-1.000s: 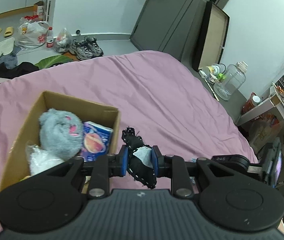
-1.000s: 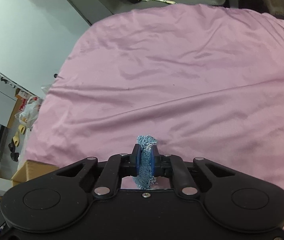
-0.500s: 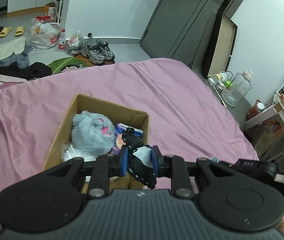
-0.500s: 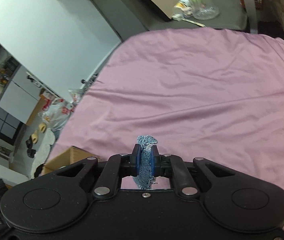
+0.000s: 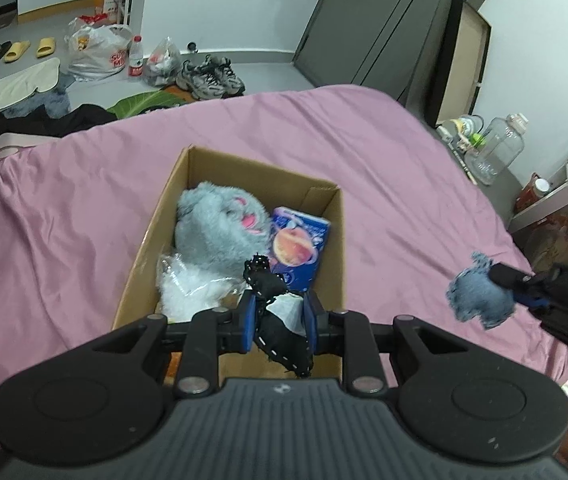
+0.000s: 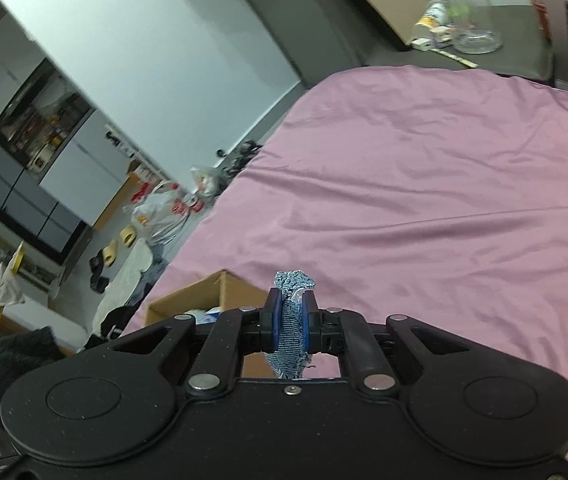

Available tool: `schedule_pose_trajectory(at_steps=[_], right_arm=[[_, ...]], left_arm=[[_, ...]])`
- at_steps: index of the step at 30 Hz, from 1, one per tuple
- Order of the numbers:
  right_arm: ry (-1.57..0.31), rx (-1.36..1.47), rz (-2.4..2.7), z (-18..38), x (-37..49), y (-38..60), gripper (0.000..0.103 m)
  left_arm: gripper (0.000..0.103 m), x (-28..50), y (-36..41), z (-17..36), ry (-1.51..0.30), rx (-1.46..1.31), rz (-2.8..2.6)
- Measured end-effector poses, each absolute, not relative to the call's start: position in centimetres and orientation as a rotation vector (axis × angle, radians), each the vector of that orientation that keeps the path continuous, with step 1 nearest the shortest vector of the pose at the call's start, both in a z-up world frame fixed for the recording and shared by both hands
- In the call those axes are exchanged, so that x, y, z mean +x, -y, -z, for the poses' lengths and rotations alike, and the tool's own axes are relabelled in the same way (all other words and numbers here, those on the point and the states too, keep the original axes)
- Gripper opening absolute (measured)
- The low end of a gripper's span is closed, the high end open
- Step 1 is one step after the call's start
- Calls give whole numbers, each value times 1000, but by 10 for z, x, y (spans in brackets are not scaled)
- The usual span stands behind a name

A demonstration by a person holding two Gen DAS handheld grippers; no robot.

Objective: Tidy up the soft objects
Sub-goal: 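Lift the denim plush with both grippers and carry it over the box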

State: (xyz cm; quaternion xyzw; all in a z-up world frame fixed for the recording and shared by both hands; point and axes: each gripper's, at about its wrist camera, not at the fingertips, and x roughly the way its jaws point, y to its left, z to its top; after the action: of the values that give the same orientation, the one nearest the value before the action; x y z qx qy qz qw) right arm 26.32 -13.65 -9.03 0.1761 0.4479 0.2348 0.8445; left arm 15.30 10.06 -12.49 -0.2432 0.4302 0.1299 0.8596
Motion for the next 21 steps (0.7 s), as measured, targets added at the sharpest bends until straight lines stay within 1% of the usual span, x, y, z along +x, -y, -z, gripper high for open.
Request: schedule_pose_trajectory(at_steps=[11,15,20,21], right_arm=[[-967,324,-609,90,252,94,10],[-975,306,-633,90,248,80,10],[-993,270,-657,92,244,60,10],[-997,259,-660,93,242,55,10]], left_arm=[[25,162,-108,159,-975,-529,-308],[27,165,-108,166,-997,-513,-325],[36,165,-110,165,-1006,-487,-334],[41,164,-111,164,-1001,-483,-340]])
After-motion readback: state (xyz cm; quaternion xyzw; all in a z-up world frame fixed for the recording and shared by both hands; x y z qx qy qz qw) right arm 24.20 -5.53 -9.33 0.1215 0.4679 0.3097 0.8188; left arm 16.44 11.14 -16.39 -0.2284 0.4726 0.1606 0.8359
